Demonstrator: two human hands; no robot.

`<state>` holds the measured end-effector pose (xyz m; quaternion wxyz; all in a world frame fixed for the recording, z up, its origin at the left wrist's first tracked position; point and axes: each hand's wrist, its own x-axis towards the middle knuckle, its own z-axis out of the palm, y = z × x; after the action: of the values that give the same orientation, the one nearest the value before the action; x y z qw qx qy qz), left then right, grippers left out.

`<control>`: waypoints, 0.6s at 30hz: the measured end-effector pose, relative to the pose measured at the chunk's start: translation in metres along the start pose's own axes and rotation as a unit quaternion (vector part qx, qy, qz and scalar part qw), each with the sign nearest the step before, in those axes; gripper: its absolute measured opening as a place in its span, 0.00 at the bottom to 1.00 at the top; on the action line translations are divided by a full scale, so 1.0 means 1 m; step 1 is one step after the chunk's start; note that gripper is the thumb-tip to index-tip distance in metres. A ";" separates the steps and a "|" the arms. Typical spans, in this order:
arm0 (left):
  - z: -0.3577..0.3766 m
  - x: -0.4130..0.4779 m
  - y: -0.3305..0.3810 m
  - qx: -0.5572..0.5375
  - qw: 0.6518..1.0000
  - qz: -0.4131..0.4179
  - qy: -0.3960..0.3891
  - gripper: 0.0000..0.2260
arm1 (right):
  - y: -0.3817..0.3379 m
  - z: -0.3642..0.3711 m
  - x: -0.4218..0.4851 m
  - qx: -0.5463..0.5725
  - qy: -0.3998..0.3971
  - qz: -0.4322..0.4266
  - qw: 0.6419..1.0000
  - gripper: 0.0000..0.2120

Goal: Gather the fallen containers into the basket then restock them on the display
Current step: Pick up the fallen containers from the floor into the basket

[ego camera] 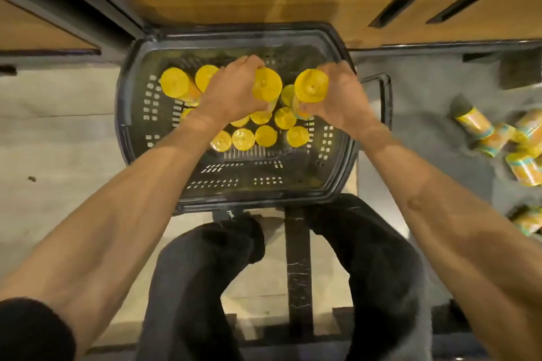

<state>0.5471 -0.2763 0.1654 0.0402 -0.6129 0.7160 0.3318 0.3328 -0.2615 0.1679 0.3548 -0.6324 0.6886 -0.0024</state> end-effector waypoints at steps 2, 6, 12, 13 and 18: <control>0.017 0.021 -0.011 0.017 1.000 0.006 -0.007 0.35 | 0.009 0.021 0.017 -0.014 0.014 0.011 1.000 0.38; 0.043 0.053 -0.025 0.040 0.999 0.022 -0.014 0.32 | 0.022 0.055 0.046 -0.016 0.034 0.017 0.999 0.36; 0.076 0.084 -0.036 0.080 0.996 0.036 0.002 0.32 | 0.038 0.086 0.074 0.019 0.065 0.039 0.997 0.37; 0.080 0.087 -0.038 0.083 0.996 0.032 0.004 0.32 | 0.040 0.090 0.077 0.026 0.069 0.040 0.996 0.37; 0.091 0.097 -0.045 0.113 0.993 0.041 0.017 0.33 | 0.044 0.104 0.084 0.067 0.078 0.041 0.994 0.33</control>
<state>0.5321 -0.3122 0.0307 0.0833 -0.5801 0.7740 0.2397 0.3504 -0.2798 0.0292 0.3409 -0.5766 0.7378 -0.0833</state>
